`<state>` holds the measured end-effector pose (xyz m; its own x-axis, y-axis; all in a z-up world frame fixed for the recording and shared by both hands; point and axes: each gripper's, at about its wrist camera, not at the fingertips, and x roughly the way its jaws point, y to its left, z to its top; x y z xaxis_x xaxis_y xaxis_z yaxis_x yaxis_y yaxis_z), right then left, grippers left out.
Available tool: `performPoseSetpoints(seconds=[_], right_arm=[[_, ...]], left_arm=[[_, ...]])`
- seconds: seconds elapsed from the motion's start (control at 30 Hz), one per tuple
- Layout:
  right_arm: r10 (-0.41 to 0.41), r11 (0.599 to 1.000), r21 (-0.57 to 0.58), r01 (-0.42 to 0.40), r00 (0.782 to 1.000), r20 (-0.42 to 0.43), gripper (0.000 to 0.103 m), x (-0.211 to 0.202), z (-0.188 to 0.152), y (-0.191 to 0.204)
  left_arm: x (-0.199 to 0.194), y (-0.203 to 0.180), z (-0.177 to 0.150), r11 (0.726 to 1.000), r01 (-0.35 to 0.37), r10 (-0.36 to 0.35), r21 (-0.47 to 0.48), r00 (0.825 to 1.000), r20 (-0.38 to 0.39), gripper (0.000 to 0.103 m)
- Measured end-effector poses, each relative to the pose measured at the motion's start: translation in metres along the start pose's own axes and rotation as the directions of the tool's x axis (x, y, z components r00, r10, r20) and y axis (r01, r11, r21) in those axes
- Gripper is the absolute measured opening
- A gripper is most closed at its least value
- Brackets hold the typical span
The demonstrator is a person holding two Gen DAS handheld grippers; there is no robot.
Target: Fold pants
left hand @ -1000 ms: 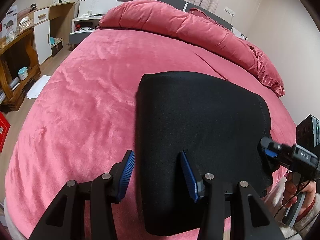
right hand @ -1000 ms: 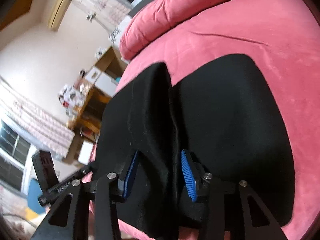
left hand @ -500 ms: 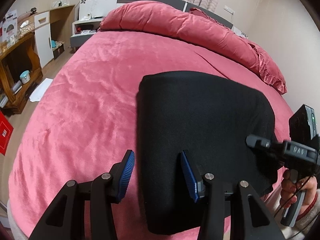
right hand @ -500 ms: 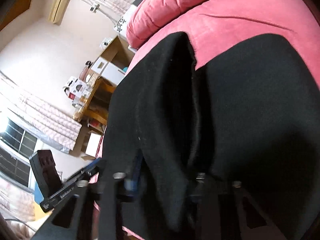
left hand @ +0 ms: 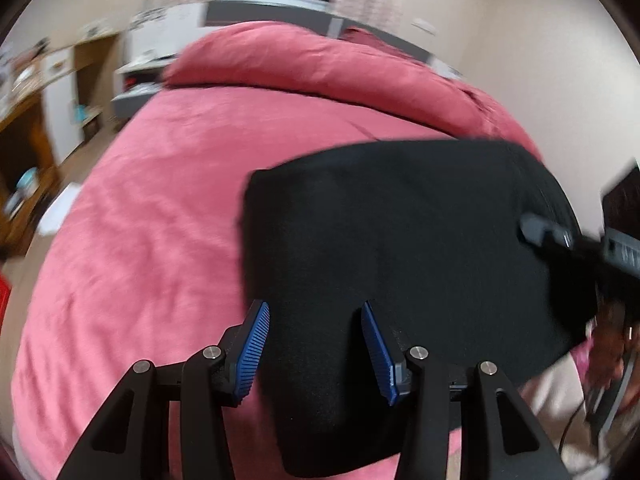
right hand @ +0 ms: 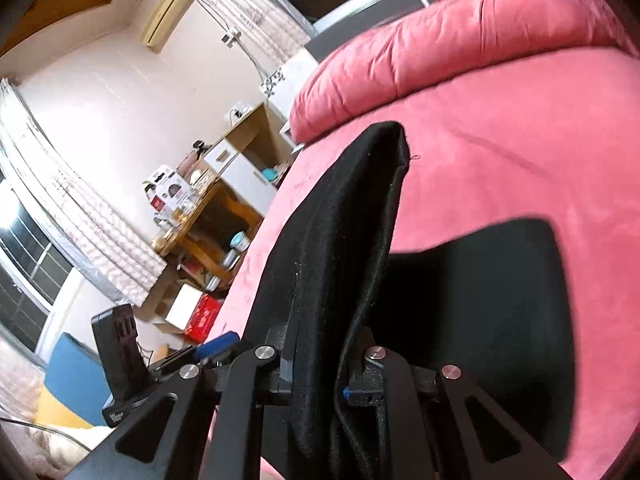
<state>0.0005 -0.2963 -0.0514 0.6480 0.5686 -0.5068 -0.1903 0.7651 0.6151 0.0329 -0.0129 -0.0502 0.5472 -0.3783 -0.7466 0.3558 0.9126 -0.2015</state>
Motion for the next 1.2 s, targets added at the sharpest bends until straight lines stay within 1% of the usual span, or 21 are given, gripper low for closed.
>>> performPoseSetpoints(seconds=[0.03,0.1,0.17,0.27,0.37,0.4,0.5,0.57,0.67,0.73,0.83,0.9,0.93,0.97,1.0,1.03,1.07,1.1,1.13,1.17,1.2], right_arm=[[-0.014,1.0,-0.002,0.014,1.0,0.009,0.013,-0.004,0.002,-0.002],[-0.064,0.998,-0.006,0.064,0.998,0.019,0.013,-0.014,0.005,-0.012],[-0.121,0.993,0.006,0.121,0.992,0.017,0.013,-0.02,0.005,-0.028],[-0.169,0.984,0.047,0.17,0.986,-0.006,0.013,-0.016,0.005,-0.049],[-0.208,0.974,0.084,0.212,0.977,-0.052,0.014,-0.009,0.003,-0.077],[-0.217,0.971,0.093,0.222,0.974,-0.06,0.014,-0.004,-0.001,-0.084],[-0.244,0.964,0.096,0.248,0.969,-0.049,0.015,0.004,-0.008,-0.092],[-0.246,0.963,0.104,0.248,0.969,-0.035,0.015,0.005,-0.008,-0.093],[-0.246,0.963,0.108,0.249,0.969,-0.041,0.015,0.004,-0.008,-0.092],[-0.258,0.959,0.109,0.262,0.965,-0.048,0.017,0.006,-0.007,-0.086],[-0.313,0.947,0.072,0.314,0.949,-0.036,0.021,-0.004,-0.002,-0.079],[-0.339,0.938,0.067,0.339,0.941,-0.023,0.023,-0.008,-0.002,-0.08],[-0.357,0.931,0.072,0.357,0.934,-0.016,0.028,-0.011,-0.001,-0.081],[-0.402,0.912,0.081,0.401,0.915,-0.006,0.03,-0.016,0.001,-0.082],[-0.429,0.9,0.085,0.428,0.903,0.002,0.033,-0.02,0.003,-0.083],[-0.464,0.883,0.086,0.461,0.886,0.019,0.033,-0.025,0.005,-0.083],[-0.514,0.857,0.083,0.509,0.857,0.05,0.033,-0.033,0.009,-0.081],[-0.534,0.845,0.079,0.529,0.842,0.072,0.033,-0.038,0.011,-0.079],[-0.54,0.842,0.073,0.535,0.837,0.092,0.033,-0.043,0.012,-0.075],[-0.529,0.848,0.06,0.526,0.84,0.121,0.033,-0.048,0.016,-0.068],[-0.516,0.856,0.051,0.514,0.847,0.131,0.033,-0.049,0.018,-0.065]], left_arm=[[0.004,-0.011,0.002,0.999,0.012,-0.012,0.046,1.0,-0.009,0.049],[0.013,-0.026,0.005,0.994,0.023,-0.02,0.104,0.999,-0.029,0.049],[0.02,-0.034,0.006,0.991,0.036,-0.031,0.131,0.999,-0.043,0.049],[0.031,-0.047,0.008,0.986,0.045,-0.034,0.158,0.997,-0.066,0.05],[0.043,-0.056,0.007,0.977,0.007,0.011,0.213,0.997,-0.082,0.053],[0.047,-0.059,0.005,0.973,-0.01,0.028,0.23,0.996,-0.079,0.056],[0.051,-0.065,-0.001,0.958,-0.042,0.06,0.285,0.997,-0.057,0.059],[0.052,-0.068,-0.004,0.953,-0.048,0.065,0.298,0.997,-0.049,0.06],[0.052,-0.068,-0.005,0.958,-0.038,0.056,0.286,0.997,-0.054,0.06],[0.048,-0.065,-0.004,0.96,-0.032,0.051,0.277,0.997,-0.06,0.06],[0.04,-0.059,-0.002,0.971,-0.018,0.036,0.238,0.997,-0.072,0.06],[0.036,-0.055,0.001,0.979,-0.014,0.029,0.202,0.997,-0.073,0.06],[0.035,-0.054,0.002,0.981,-0.016,0.031,0.193,0.997,-0.074,0.06],[0.033,-0.052,0.002,0.982,-0.026,0.04,0.186,0.996,-0.076,0.06],[0.031,-0.05,0.003,0.982,-0.032,0.047,0.184,0.996,-0.075,0.06],[0.03,-0.049,0.004,0.983,-0.045,0.059,0.178,0.996,-0.072,0.06],[0.028,-0.047,0.005,0.984,-0.056,0.069,0.171,0.995,-0.067,0.06],[0.027,-0.045,0.006,0.985,-0.065,0.076,0.163,0.995,-0.064,0.06],[0.025,-0.043,0.008,0.986,-0.074,0.083,0.15,0.995,-0.059,0.06],[0.024,-0.042,0.01,0.987,-0.075,0.084,0.142,0.995,-0.056,0.06],[0.024,-0.041,0.012,0.988,-0.074,0.082,0.137,0.995,-0.053,0.06]])
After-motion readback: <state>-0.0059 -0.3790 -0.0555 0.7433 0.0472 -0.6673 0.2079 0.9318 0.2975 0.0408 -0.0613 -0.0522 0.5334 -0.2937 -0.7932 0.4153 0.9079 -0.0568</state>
